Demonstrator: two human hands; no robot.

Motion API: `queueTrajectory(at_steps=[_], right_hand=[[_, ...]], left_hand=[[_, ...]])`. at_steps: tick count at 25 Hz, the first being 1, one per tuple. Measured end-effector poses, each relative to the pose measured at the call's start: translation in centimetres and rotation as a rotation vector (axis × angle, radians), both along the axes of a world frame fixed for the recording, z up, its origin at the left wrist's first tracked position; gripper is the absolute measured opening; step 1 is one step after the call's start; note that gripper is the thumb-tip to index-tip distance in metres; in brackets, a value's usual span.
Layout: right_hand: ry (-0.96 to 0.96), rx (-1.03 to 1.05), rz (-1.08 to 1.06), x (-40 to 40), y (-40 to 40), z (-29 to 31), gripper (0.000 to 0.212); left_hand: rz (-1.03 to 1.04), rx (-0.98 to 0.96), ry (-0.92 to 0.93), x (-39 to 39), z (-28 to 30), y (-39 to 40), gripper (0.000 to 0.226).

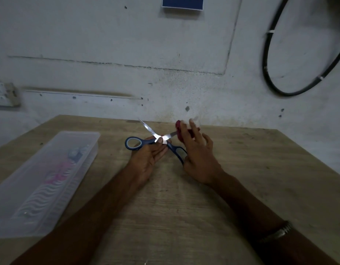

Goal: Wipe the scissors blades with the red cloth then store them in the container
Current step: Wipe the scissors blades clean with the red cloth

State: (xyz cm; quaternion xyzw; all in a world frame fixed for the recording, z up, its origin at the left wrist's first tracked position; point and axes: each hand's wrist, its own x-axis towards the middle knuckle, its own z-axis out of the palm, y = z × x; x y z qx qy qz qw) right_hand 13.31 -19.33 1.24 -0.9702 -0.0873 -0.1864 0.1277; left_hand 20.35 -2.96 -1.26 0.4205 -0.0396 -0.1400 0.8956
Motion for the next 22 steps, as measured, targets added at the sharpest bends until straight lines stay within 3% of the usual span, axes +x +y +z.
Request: queueTrajectory(at_steps=[3, 7, 13, 18, 22], right_hand=[[0.065, -0.101, 0.128, -0.1, 1.5, -0.4, 0.109], [0.05, -0.177, 0.049, 0.9, 0.5, -1.1, 0.108], [0.045, 0.013, -0.143, 0.9, -1.0, -0.4, 0.101], [0.073, -0.047, 0.116, 0.2, 2.2, -0.8, 0.113], [0.075, -0.092, 0.105, 0.7, 1.9, -1.0, 0.114]], left_hand=[[0.016, -0.008, -0.042, 0.0, 0.0, 0.0, 0.021], [-0.017, 0.009, -0.041, -0.2, 0.2, 0.0, 0.022], [0.017, 0.019, 0.04, -0.3, 0.3, -0.1, 0.021], [0.012, 0.017, -0.006, 0.2, 0.0, 0.1, 0.02], [0.004, 0.009, -0.033, 0.1, 0.1, 0.2, 0.022]])
